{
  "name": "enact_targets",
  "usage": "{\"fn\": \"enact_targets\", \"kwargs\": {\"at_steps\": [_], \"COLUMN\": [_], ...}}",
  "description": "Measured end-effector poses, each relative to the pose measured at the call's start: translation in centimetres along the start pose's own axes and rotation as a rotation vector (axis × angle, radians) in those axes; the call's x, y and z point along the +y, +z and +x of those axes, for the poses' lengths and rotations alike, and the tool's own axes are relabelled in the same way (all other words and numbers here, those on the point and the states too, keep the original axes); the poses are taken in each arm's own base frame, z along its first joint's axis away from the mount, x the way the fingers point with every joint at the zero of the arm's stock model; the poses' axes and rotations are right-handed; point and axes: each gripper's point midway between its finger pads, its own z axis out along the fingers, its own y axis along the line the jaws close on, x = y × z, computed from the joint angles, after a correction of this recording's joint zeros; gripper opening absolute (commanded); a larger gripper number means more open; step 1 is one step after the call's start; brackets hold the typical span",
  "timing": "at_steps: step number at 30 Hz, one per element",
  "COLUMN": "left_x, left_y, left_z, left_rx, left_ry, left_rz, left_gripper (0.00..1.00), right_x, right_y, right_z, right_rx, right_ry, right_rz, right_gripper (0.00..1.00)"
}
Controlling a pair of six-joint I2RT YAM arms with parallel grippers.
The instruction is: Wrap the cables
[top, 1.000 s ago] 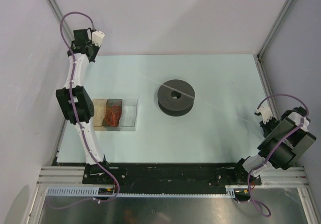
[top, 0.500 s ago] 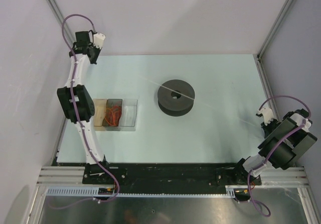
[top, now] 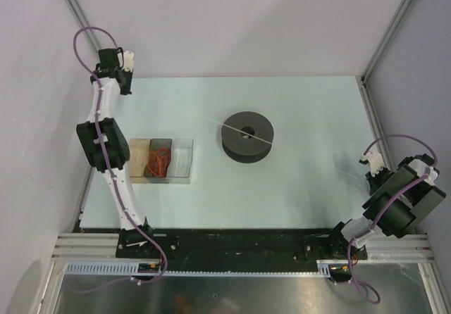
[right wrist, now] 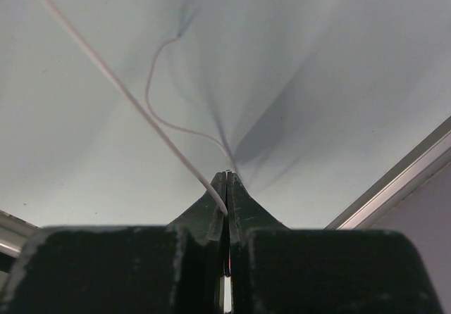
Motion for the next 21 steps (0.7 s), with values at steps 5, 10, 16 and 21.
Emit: {"fn": "enact_targets", "kwargs": {"at_steps": [5, 10, 16, 21], "left_x": [1.0, 1.5, 2.0, 2.3], "left_y": [0.0, 0.4, 0.3, 0.2], "left_z": [1.8, 2.9, 3.6, 3.6], "left_rx": [0.044, 0.07, 0.09, 0.091], "left_ry": [-0.15, -0.236, -0.285, -0.308], "left_rz": [0.002, 0.012, 0.014, 0.019], "left_gripper": [0.0, 0.0, 0.0, 0.0], "right_x": [0.3, 0.3, 0.3, 0.4], "right_y": [0.0, 0.0, 0.0, 0.1], "right_z": [0.0, 0.0, 0.0, -0.2], "right_rx": [0.0, 0.001, 0.001, 0.001], "right_ry": [0.0, -0.01, -0.012, -0.016], "right_rz": [-0.013, -0.015, -0.015, -0.017], "right_gripper": [0.0, 0.0, 0.0, 0.0]}}
